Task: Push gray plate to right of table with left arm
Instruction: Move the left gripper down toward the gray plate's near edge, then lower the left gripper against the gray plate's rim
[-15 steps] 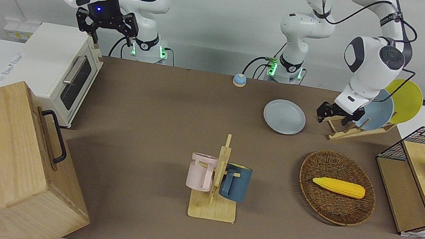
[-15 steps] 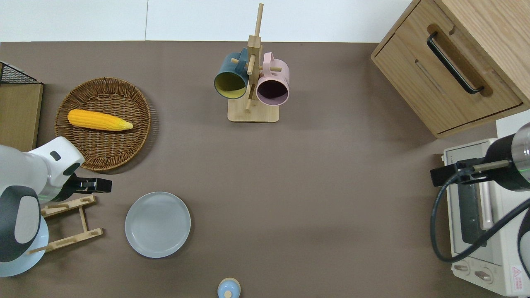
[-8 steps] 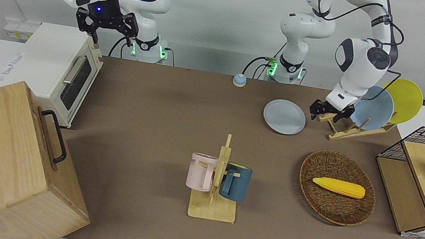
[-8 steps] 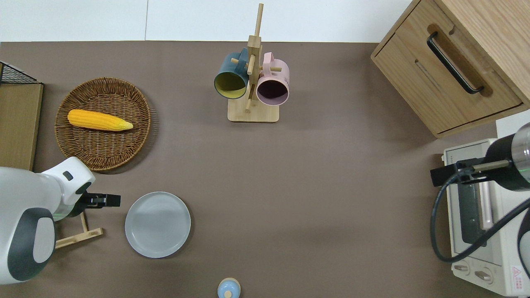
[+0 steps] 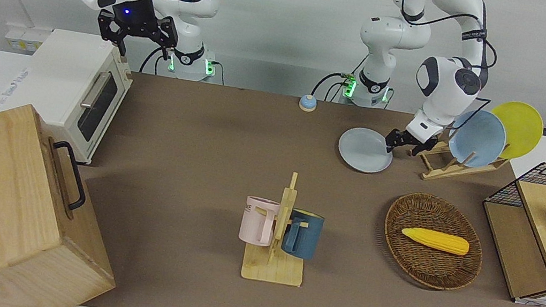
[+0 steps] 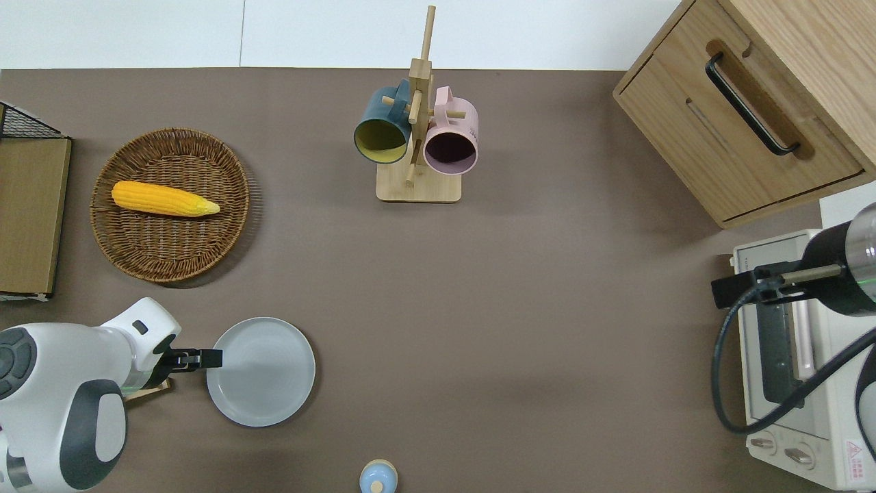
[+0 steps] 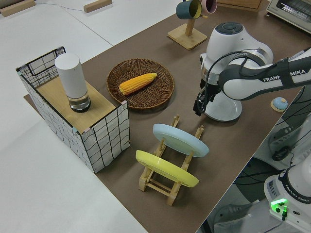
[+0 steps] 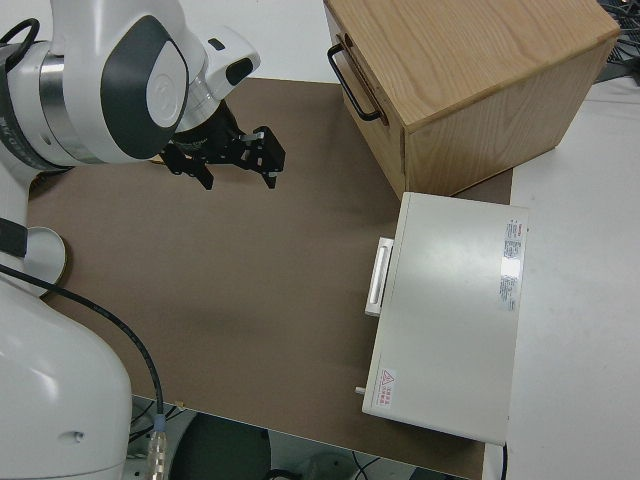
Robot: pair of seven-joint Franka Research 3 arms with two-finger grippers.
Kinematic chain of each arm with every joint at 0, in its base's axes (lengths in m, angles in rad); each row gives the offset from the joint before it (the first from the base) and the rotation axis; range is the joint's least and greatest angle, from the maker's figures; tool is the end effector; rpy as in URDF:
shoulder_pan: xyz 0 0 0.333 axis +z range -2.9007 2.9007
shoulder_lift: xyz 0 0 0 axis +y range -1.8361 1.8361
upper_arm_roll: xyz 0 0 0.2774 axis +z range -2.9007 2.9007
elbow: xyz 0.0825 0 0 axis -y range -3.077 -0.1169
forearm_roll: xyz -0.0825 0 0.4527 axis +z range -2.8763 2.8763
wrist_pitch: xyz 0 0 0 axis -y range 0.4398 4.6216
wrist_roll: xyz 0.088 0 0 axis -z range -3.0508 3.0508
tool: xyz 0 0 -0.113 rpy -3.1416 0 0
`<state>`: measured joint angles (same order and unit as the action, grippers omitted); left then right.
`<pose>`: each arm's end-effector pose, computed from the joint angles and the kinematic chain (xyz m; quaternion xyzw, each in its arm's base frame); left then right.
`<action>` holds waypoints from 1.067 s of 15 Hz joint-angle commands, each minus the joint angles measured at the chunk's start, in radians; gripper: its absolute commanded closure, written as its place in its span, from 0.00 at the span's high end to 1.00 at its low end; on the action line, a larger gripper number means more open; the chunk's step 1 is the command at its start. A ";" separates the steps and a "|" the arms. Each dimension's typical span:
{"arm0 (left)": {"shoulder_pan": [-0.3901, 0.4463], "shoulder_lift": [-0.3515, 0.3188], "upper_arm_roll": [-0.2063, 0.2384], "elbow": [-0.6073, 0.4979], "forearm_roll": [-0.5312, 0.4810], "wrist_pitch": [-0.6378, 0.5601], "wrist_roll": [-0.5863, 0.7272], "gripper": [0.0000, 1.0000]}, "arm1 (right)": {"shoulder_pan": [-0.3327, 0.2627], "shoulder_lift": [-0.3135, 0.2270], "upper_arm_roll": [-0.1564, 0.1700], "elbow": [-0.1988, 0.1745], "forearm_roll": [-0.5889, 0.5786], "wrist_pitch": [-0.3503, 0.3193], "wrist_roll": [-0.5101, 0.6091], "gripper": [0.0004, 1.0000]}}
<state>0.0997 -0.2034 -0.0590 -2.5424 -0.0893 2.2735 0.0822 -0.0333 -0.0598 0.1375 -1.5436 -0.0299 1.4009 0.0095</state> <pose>0.4878 0.0189 0.2475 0.9990 0.0100 -0.0310 0.0291 0.5851 0.0596 0.6162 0.9979 0.0451 -0.0406 0.0213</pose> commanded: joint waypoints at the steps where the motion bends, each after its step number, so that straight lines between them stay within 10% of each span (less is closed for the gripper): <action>1: 0.018 -0.036 -0.016 -0.062 -0.069 0.038 0.024 0.93 | -0.024 -0.009 0.019 0.000 -0.008 -0.014 -0.008 1.00; 16: 0.015 0.033 -0.048 -0.081 -0.086 0.092 -0.006 0.89 | -0.024 -0.009 0.019 0.000 -0.008 -0.014 -0.008 1.00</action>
<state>0.1001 -0.1940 -0.0885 -2.6036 -0.1586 2.3154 0.0787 -0.0333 -0.0598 0.1375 -1.5436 -0.0299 1.4009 0.0095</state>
